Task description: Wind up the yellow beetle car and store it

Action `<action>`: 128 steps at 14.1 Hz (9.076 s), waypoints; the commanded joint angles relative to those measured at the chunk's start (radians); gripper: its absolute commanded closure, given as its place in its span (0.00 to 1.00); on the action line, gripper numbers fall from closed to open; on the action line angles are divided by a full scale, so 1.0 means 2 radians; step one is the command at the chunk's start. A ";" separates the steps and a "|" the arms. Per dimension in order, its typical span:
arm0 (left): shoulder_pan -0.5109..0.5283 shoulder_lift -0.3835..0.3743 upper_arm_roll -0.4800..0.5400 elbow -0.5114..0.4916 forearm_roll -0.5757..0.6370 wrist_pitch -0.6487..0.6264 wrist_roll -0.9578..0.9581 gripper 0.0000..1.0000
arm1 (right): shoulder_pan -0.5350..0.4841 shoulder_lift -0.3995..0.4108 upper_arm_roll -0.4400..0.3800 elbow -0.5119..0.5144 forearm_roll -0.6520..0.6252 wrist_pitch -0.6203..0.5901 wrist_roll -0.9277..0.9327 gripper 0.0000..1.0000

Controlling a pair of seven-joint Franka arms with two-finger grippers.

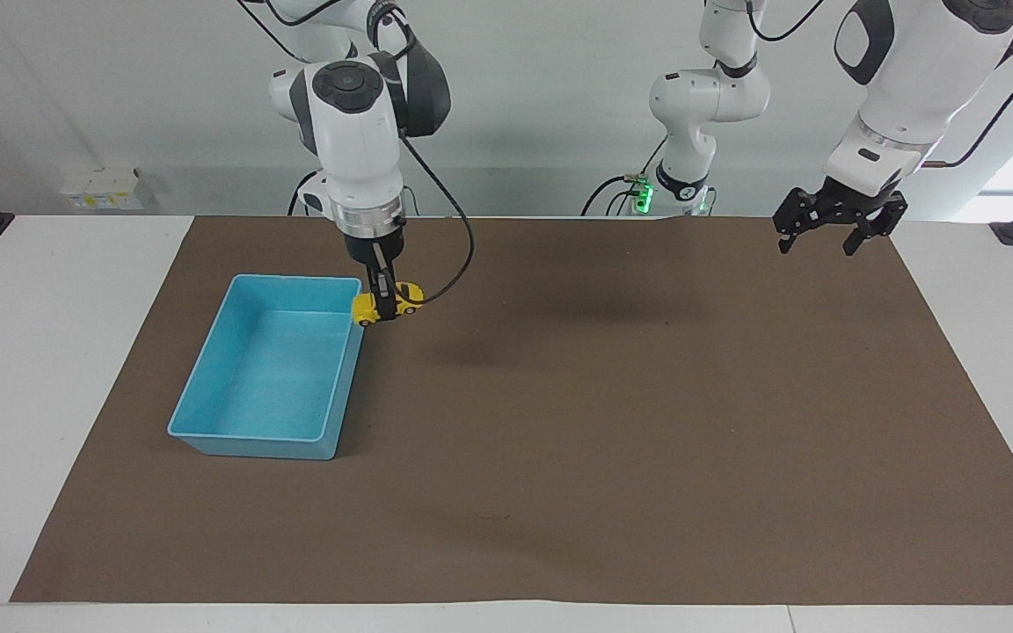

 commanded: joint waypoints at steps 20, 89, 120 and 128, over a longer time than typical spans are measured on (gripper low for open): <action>0.007 0.003 -0.001 0.011 -0.003 -0.007 0.005 0.00 | -0.099 -0.024 0.002 -0.006 0.005 -0.008 -0.441 1.00; 0.007 0.003 -0.001 0.011 -0.002 -0.007 0.005 0.00 | -0.178 -0.016 0.002 -0.202 0.055 0.216 -0.842 0.00; 0.007 0.003 -0.001 0.011 -0.003 -0.007 0.005 0.00 | -0.159 -0.045 0.004 0.091 0.052 -0.183 -0.761 0.00; 0.007 0.003 -0.001 0.011 -0.002 -0.007 0.005 0.00 | -0.159 -0.067 0.003 0.060 0.053 -0.178 -0.765 0.00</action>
